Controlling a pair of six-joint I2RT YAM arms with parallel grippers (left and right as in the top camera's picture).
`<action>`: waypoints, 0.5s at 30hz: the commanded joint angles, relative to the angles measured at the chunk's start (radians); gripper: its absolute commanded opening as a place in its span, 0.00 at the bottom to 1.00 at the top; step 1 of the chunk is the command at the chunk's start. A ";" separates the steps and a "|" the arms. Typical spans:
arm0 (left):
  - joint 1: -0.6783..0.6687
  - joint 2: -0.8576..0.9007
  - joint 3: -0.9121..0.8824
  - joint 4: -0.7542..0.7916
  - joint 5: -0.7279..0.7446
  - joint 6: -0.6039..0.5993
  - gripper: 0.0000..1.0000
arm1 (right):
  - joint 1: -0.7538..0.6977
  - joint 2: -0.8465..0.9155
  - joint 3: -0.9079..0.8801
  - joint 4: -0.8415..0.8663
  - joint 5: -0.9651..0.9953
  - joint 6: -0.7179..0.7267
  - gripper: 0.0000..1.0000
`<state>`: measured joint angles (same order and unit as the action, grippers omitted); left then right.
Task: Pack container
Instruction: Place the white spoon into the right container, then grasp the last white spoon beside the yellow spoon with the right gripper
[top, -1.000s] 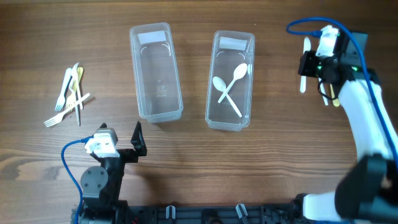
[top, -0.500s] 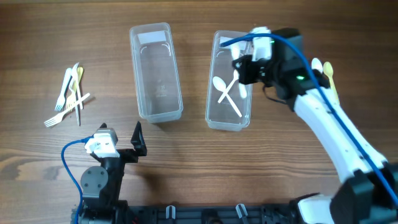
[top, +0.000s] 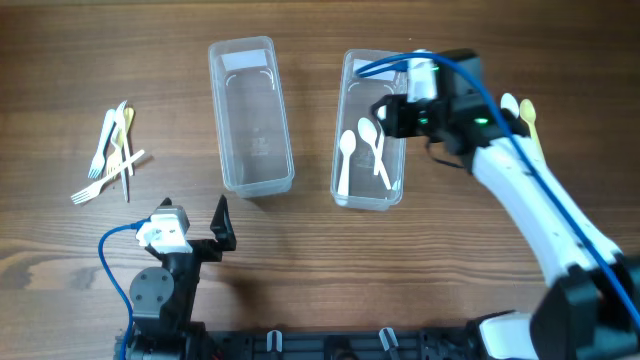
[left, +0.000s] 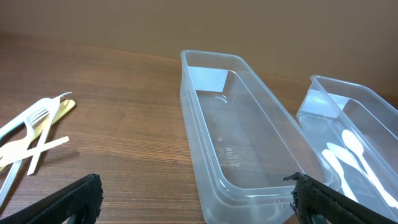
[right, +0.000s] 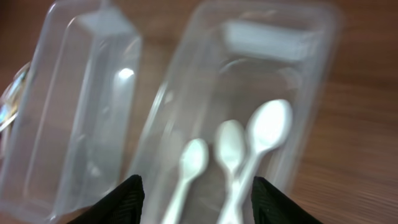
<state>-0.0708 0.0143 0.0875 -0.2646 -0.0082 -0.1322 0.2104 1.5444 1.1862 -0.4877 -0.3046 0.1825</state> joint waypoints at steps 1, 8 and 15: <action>0.006 -0.008 -0.006 0.003 0.016 0.023 1.00 | -0.161 -0.186 0.048 -0.050 0.126 -0.151 0.56; 0.006 -0.008 -0.006 0.003 0.016 0.023 1.00 | -0.520 -0.225 0.048 -0.165 0.285 -0.341 0.48; 0.006 -0.008 -0.006 0.003 0.016 0.023 1.00 | -0.539 0.012 0.048 -0.105 0.282 -0.445 0.47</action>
<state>-0.0708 0.0147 0.0875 -0.2646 -0.0086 -0.1322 -0.3309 1.4582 1.2278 -0.6159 -0.0429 -0.2024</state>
